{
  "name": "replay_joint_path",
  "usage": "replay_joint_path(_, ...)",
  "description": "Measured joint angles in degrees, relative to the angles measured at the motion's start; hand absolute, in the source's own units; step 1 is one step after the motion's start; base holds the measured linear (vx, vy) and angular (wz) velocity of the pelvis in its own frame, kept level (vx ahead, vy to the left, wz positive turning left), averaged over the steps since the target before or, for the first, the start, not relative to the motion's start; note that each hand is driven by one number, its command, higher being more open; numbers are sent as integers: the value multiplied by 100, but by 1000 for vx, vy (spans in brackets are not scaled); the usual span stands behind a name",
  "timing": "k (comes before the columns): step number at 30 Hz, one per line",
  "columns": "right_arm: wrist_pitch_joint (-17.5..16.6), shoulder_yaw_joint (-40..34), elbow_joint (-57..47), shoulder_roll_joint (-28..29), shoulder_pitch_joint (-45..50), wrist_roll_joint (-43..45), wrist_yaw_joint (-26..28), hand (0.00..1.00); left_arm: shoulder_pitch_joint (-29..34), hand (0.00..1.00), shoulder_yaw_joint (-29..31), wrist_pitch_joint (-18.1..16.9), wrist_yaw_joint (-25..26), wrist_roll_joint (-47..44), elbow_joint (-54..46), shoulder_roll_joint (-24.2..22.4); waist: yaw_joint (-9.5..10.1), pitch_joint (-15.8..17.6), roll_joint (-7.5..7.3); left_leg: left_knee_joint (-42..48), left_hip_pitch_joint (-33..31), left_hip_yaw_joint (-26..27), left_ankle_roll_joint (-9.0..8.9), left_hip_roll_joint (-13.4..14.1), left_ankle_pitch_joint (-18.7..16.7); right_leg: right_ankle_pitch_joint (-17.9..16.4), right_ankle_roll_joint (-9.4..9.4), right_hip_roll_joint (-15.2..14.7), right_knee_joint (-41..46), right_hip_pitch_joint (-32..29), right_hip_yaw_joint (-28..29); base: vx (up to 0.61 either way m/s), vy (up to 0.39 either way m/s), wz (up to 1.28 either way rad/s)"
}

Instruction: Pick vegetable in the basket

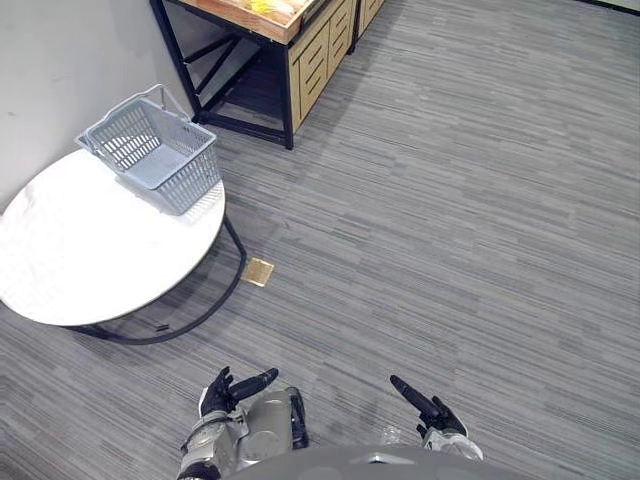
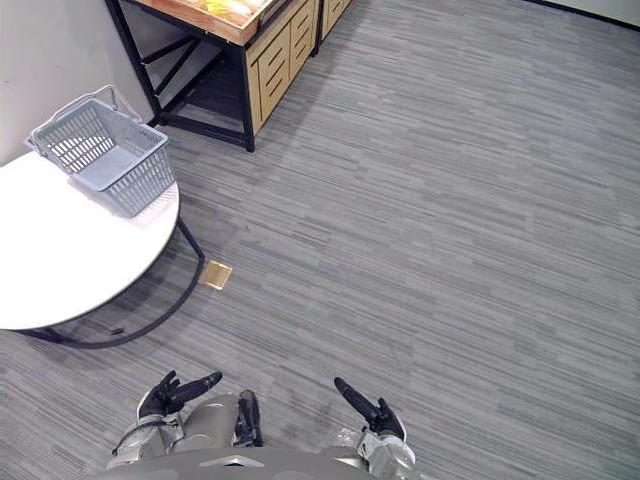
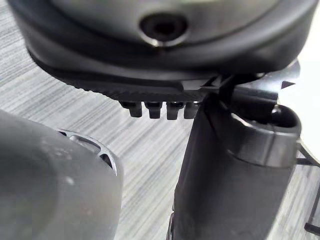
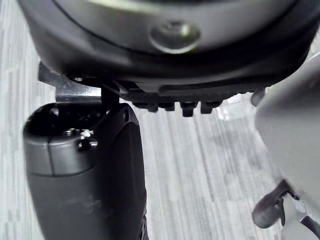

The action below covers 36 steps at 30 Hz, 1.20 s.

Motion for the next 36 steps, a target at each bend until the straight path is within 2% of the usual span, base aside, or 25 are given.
replay_joint_path(1,0,-63,-11,-2,31,7,-1,100,15,100,-9,2,1,1,0,2,-1,-2,-12,-64,96,-13,42,-93,-23,38,49,-51,497,-186,8,229,201,36)
replay_joint_path(2,1,-156,-23,-10,59,10,-4,100,64,100,-60,2,6,-1,-1,23,-35,-23,-49,-161,291,-72,110,-281,-93,197,241,-177,1506,-562,18,248,169,51)
replay_joint_path(3,-3,-216,-43,-18,64,13,2,100,76,100,-164,23,6,0,15,61,-89,-23,-50,-163,490,-180,180,-396,-195,185,255,-204,2449,-873,26,260,150,55)
replay_joint_path(5,-13,-263,-92,-25,65,13,5,100,175,100,-201,34,11,-1,18,117,-171,16,19,-205,894,-321,270,-479,-316,91,138,-192,3508,-1262,-190,301,93,50)
replay_joint_path(6,-21,-264,-140,-39,65,11,13,100,224,100,-202,34,21,-2,17,140,-164,20,5,-346,1242,-383,284,-491,-355,-55,12,-190,3872,-1514,-406,321,68,37)
replay_joint_path(7,-27,-265,-140,-43,66,10,10,100,248,100,-217,34,22,2,22,156,-164,32,33,-462,1416,-422,284,-491,-356,-177,-20,-189,3939,-1625,-536,330,38,31)
replay_joint_path(9,-75,-275,-140,-64,76,8,-13,100,278,100,-267,33,20,14,77,168,-219,52,75,-891,1962,-673,254,-433,-334,-613,-199,-139,3464,-2072,-1023,385,-39,44)
replay_joint_path(12,-112,-330,-152,-121,85,9,-23,100,271,100,-263,43,20,33,132,100,-376,91,235,-1211,2315,-951,234,-172,-330,-655,-214,236,2011,-2489,-1028,364,-128,63)
replay_joint_path(13,-96,-335,-190,-167,189,7,-34,100,279,100,-258,40,14,38,131,-2,-431,163,396,-1453,2540,-1180,90,86,-329,-289,-56,514,546,-2645,-767,370,-160,74)
replay_joint_path(15,-74,-390,-189,-89,328,18,-105,100,281,100,-224,38,8,37,128,-16,-430,171,353,-1629,2750,-1329,-79,147,-357,220,-45,499,-451,-2648,-596,365,-195,75)
replay_joint_path(16,-27,-434,-189,-57,447,16,-136,100,304,100,-158,33,9,28,117,-18,-432,136,277,-1717,2895,-1409,-210,152,-432,432,-39,450,-735,-2678,-476,478,-312,71)
replay_joint_path(17,40,-424,-186,-28,555,16,-151,100,336,100,-13,33,23,40,123,-72,-452,81,198,-1763,3061,-1537,-368,216,-527,1107,100,414,-473,-2716,-443,497,-334,59)
replay_joint_path(18,49,-428,-190,-41,616,18,-149,100,338,100,31,35,28,37,133,-129,-473,80,236,-1763,3106,-1574,-384,268,-536,1201,113,420,-250,-2772,-466,606,-405,53)
replay_joint_path(19,50,-430,-251,-124,629,15,-139,100,315,100,111,34,35,33,141,-340,-467,44,420,-1612,3055,-1604,-446,467,-499,869,-141,519,245,-2940,-628,493,-322,37)
replay_joint_path(21,47,-431,-294,-170,626,14,-130,100,290,100,262,42,32,62,125,-488,-466,8,525,-1192,2937,-1668,-703,659,-350,564,-370,652,545,-2891,-837,522,-345,27)
replay_joint_path(22,47,-425,-327,-167,628,14,-131,100,290,100,278,41,9,77,103,-484,-469,3,524,-706,2790,-1702,-846,759,-240,395,-444,719,599,-2772,-920,440,-315,24)
replay_joint_path(23,49,-419,-387,-147,629,16,-135,100,275,100,323,42,0,98,91,-461,-477,8,510,-5,2521,-1755,-876,825,-62,261,-510,757,583,-2602,-1006,388,-310,25)
replay_joint_path(24,48,-406,-485,-128,635,19,-136,100,276,100,382,46,4,106,26,-465,-470,23,484,1036,2080,-1848,-955,901,433,139,-592,832,476,-2321,-1079,287,-235,20)
replay_joint_path(26,7,-368,-520,-135,609,19,-136,100,320,100,373,43,1,-30,-88,-436,-443,40,458,2410,1549,-1729,-1105,1105,625,68,-687,939,184,-1822,-1138,374,-252,7)
replay_joint_path(27,-10,-343,-511,-135,606,20,-139,100,339,100,353,31,-6,-72,-137,-436,-408,50,439,2930,1322,-1443,-1010,1235,562,54,-716,991,-72,-1418,-1142,372,-215,2)
replay_joint_path(29,-12,-292,-422,-143,592,18,-135,100,338,100,191,5,-5,-116,-176,-370,-326,59,394,3160,1068,-986,-850,1392,385,49,-731,996,-428,-906,-1153,272,-114,6)
replay_joint_path(31,0,-287,-225,-170,522,18,-137,100,343,100,4,-25,-22,-202,-237,-289,-286,81,354,2896,839,-625,-811,1492,227,64,-730,953,-726,-502,-1213,235,-17,16)
replay_joint_path(34,9,-262,-130,-102,405,17,-133,100,302,100,-116,-46,-47,-213,-305,-146,-288,167,144,1286,638,-195,-855,1196,8,134,-616,658,-1094,-101,-1268,259,105,14)
replay_joint_path(35,2,-255,-139,-87,378,16,-123,100,291,100,-184,-79,-36,-211,-314,-125,-272,166,111,379,597,-193,-896,974,140,184,-531,534,-1233,-34,-1259,220,193,1)
replay_joint_path(36,-8,-244,-151,-106,383,16,-96,100,279,100,-268,-104,-8,-213,-277,-115,-264,165,136,-484,594,-146,-837,836,692,169,-349,480,-1328,15,-1238,214,218,2)
